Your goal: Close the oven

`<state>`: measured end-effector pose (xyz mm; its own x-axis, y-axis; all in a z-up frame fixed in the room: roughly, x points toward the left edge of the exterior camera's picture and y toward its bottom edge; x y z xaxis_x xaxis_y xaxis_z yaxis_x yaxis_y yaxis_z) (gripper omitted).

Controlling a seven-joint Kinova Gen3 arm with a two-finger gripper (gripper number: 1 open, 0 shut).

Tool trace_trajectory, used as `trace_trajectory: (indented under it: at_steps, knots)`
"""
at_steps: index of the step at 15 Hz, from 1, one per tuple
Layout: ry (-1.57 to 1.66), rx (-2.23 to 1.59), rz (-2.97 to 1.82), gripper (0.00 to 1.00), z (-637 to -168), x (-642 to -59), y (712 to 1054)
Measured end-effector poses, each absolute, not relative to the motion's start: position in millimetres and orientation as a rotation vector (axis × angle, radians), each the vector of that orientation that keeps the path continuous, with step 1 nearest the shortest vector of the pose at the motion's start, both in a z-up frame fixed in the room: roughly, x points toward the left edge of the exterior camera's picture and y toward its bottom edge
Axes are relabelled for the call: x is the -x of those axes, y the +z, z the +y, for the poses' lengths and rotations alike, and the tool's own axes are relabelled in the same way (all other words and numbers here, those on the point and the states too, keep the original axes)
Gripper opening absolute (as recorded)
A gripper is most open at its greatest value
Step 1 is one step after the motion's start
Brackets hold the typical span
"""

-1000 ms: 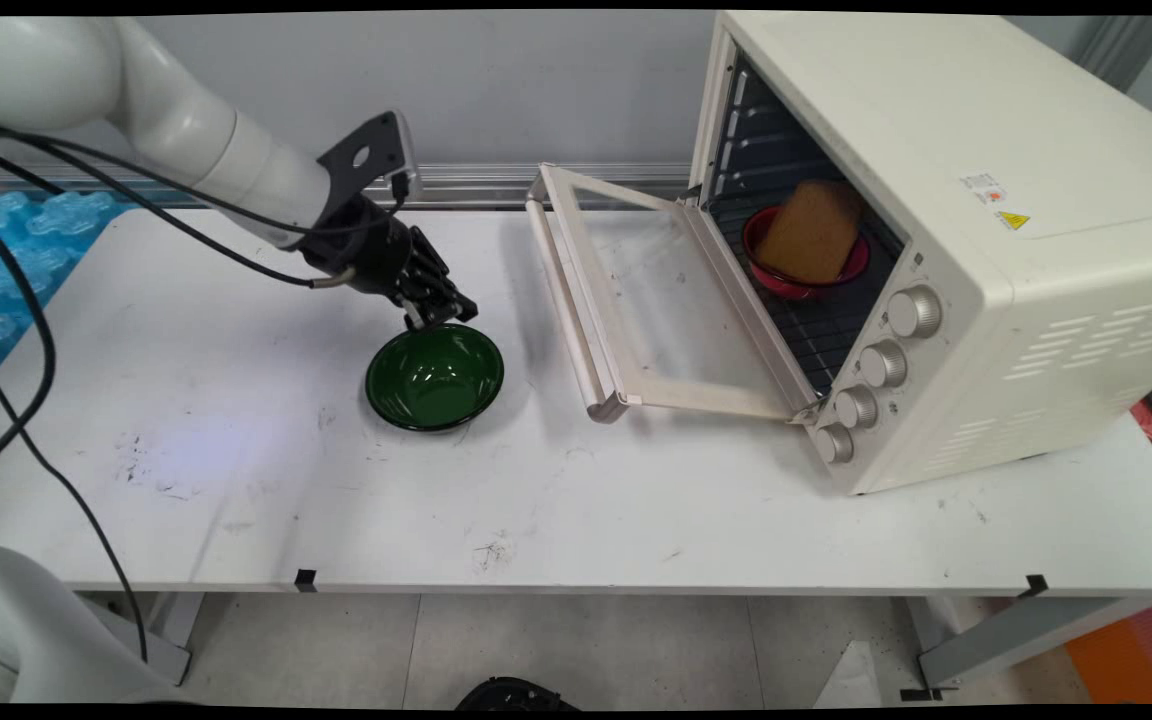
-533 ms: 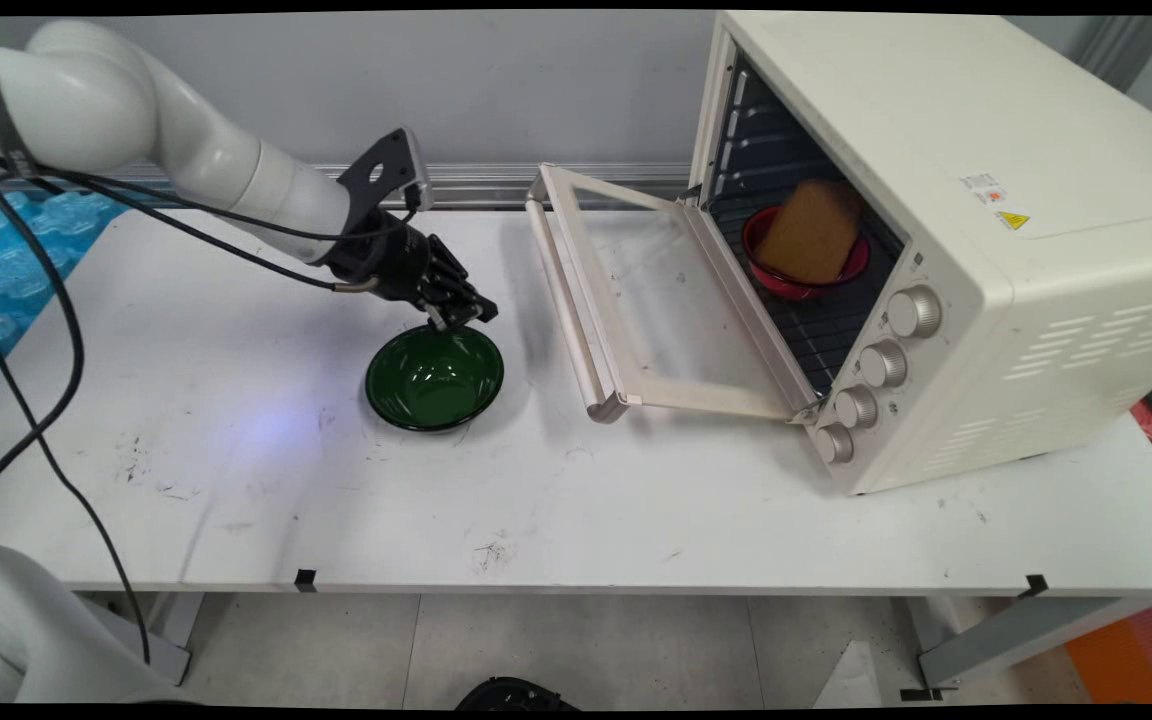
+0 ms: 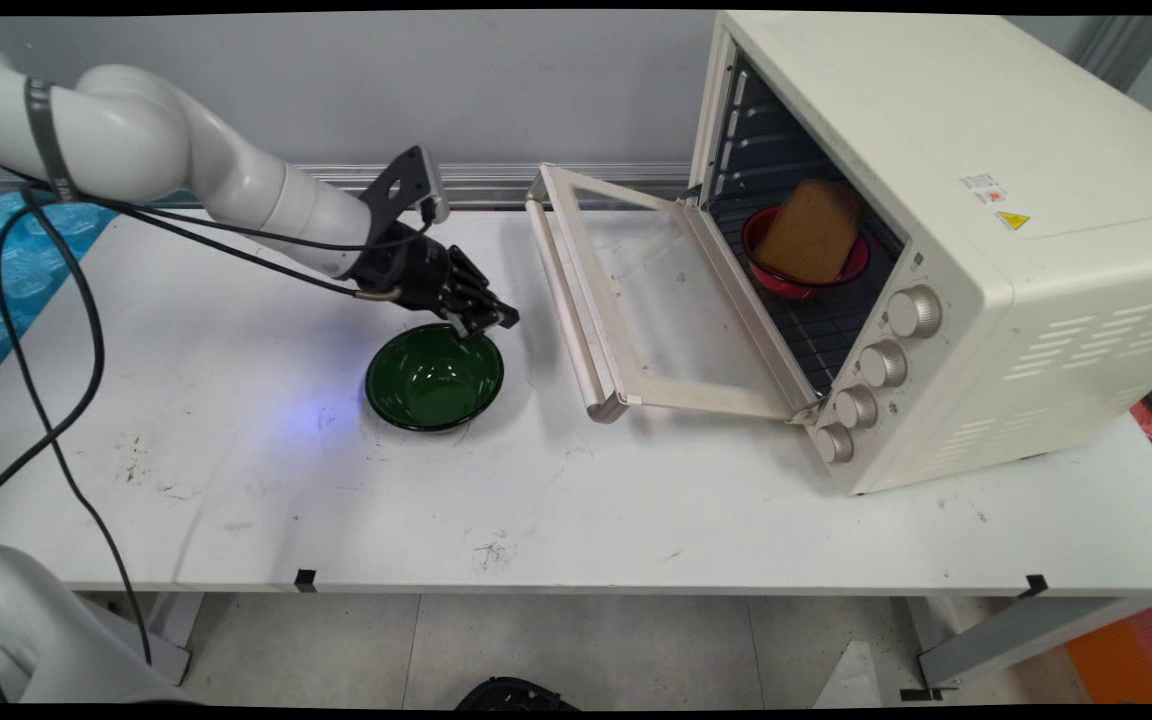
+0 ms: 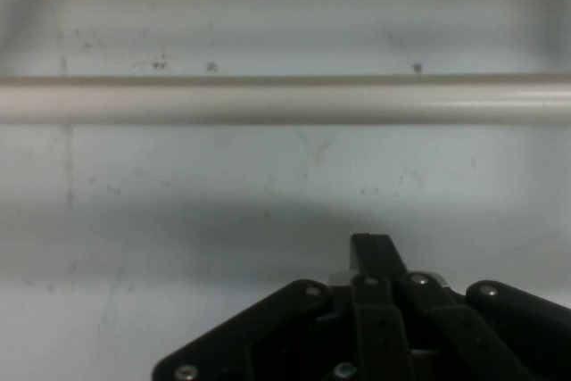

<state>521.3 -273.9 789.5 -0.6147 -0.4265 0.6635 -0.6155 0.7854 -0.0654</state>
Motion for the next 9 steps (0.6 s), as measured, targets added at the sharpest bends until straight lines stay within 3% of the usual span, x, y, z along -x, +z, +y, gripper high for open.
trace_trajectory:
  at_steps: [9]
  knots:
    - [0.366,-0.736,-2.258,0.0,-284.9,-509.7,776.3]
